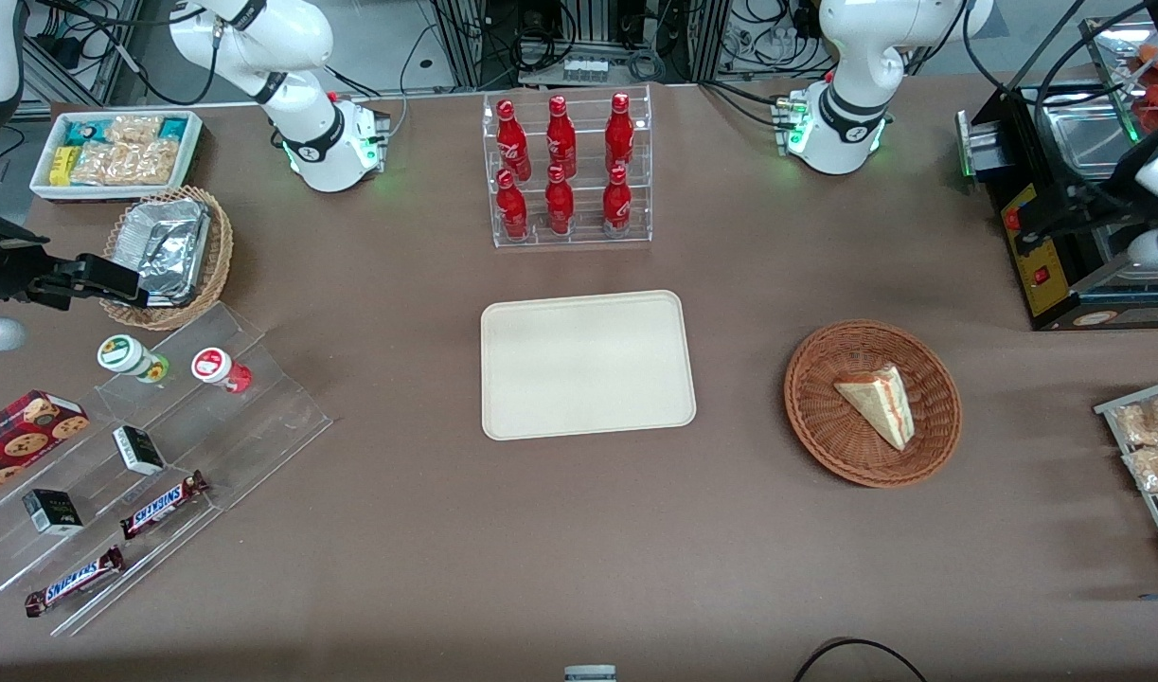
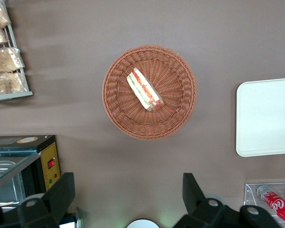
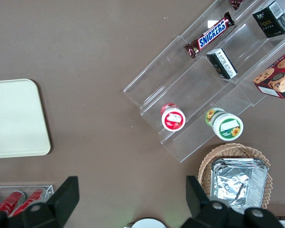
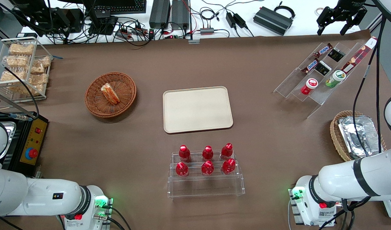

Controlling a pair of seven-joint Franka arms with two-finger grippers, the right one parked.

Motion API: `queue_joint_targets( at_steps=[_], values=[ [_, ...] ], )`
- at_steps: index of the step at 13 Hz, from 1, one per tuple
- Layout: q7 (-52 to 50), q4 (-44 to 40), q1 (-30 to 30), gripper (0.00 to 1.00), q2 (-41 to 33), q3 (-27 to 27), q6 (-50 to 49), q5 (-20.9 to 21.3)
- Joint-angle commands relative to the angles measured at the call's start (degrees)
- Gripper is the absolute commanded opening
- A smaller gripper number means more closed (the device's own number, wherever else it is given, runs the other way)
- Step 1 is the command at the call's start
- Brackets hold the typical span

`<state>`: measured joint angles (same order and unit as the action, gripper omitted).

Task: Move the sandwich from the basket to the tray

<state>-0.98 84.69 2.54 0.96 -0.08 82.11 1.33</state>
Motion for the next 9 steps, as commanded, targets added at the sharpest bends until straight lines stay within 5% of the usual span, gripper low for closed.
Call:
queue_joint_targets(
  at_steps=[1,9],
  values=[
    [-3.7,7.8,0.5,1.00,-0.3,0.1,6.7,0.3],
    [-30.5,29.5,0.6,1.00,-0.4,-0.7,32.0,0.3]
  ],
)
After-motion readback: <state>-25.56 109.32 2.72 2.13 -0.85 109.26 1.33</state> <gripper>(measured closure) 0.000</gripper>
